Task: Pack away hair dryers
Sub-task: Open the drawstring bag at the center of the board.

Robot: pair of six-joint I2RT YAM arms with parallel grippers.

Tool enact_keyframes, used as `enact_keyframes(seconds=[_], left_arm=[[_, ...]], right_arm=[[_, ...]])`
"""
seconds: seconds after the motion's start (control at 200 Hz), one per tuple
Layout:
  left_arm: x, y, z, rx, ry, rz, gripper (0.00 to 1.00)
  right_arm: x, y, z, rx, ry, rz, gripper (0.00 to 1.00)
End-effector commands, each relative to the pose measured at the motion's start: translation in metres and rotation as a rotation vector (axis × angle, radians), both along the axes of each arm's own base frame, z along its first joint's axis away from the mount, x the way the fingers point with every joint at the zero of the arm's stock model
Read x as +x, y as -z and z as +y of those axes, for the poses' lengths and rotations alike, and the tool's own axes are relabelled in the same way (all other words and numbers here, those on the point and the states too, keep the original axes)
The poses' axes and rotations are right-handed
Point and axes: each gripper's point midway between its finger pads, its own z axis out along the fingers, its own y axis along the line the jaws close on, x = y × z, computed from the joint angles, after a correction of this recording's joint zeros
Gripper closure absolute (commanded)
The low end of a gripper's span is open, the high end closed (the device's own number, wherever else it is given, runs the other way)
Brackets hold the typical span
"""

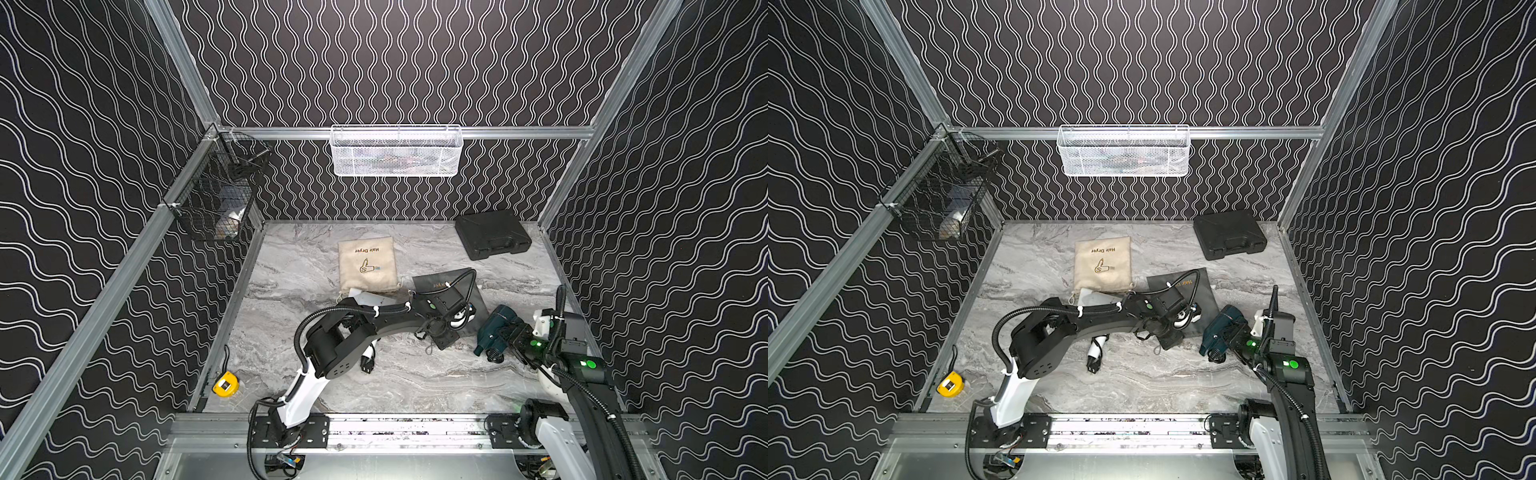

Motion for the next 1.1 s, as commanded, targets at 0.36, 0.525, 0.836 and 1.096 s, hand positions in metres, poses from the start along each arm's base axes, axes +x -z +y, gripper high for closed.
enact_keyframes(seconds=[0.36, 0.525, 0.836, 1.096], left_arm=[[-0.010, -0.003, -0.004, -0.046, 0.041, 0.030, 0.79], [-0.011, -0.003, -0.005, -0.048, 0.039, 0.038, 0.83], [-0.012, -0.013, -0.009, -0.100, 0.029, 0.063, 0.84], [-0.010, -0.017, -0.006, -0.110, 0.015, 0.062, 0.82]], right_arm=[[0.006, -0.005, 0.003, 0.017, -0.008, -0.048, 0.98], [0.005, -0.005, 0.002, 0.011, -0.010, -0.042, 0.98], [0.005, -0.002, 0.004, 0.019, -0.015, -0.038, 0.98], [0.006, -0.003, 0.004, 0.013, -0.022, -0.033, 0.98]])
